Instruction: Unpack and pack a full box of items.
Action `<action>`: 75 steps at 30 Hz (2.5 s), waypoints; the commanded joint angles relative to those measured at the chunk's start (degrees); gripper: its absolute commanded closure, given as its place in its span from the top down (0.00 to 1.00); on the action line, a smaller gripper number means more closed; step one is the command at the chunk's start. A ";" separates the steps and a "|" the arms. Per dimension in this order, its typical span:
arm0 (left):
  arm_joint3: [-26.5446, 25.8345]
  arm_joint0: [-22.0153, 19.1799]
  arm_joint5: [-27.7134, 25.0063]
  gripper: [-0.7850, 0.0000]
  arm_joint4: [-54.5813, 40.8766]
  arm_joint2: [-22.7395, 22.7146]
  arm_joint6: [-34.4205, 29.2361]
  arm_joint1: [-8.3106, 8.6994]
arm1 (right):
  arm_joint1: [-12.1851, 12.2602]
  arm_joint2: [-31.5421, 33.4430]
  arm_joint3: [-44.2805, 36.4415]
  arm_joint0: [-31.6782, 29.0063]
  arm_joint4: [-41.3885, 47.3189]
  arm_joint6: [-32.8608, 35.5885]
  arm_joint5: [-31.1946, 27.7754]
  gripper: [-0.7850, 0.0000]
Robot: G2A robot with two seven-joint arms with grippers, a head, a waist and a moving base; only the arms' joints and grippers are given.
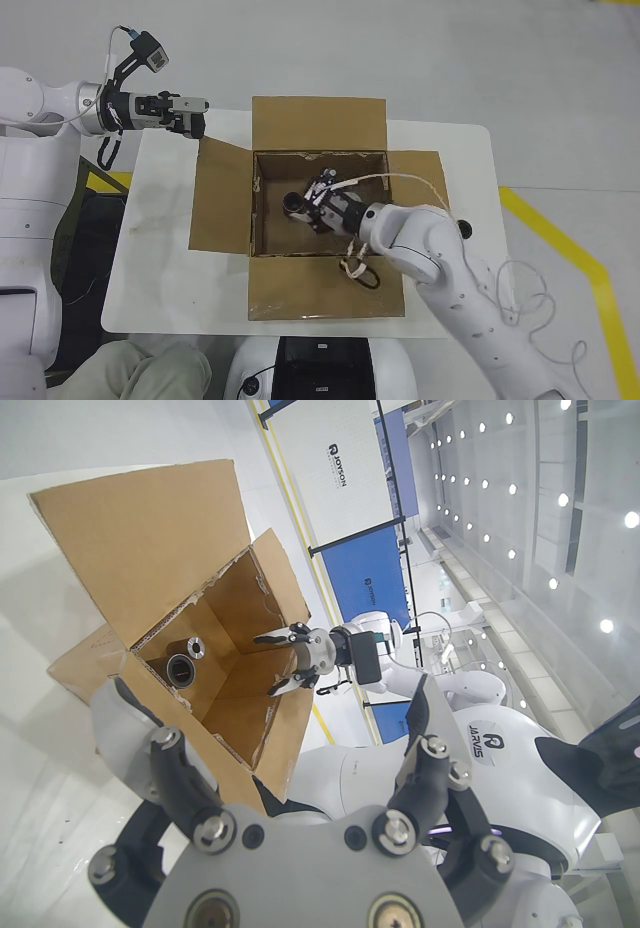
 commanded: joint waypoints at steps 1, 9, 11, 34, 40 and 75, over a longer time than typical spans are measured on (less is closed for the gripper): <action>0.00 0.00 0.00 1.00 0.00 0.00 0.00 0.00 | 0.47 1.18 -2.72 -2.30 -0.68 -0.16 -0.33 0.72; 0.00 0.00 0.00 1.00 0.00 0.00 0.00 0.00 | 2.48 8.51 -10.17 -11.65 -2.11 -2.02 -1.52 0.83; 0.00 0.00 0.00 1.00 0.00 0.00 0.00 0.00 | 2.95 10.57 -11.54 -13.90 -2.22 -2.71 -2.00 0.84; 0.00 0.00 0.00 1.00 0.00 0.00 0.00 0.00 | 4.33 17.19 -14.29 -20.20 -2.66 -5.12 -3.11 1.00; 0.00 0.00 0.00 1.00 0.00 0.00 0.00 0.00 | 4.48 19.18 -13.34 -20.45 -2.08 -5.72 -1.31 1.00; 0.00 0.00 0.00 1.00 0.00 0.00 0.00 0.00 | 8.61 51.83 -8.47 -36.19 7.25 -3.17 -10.23 1.00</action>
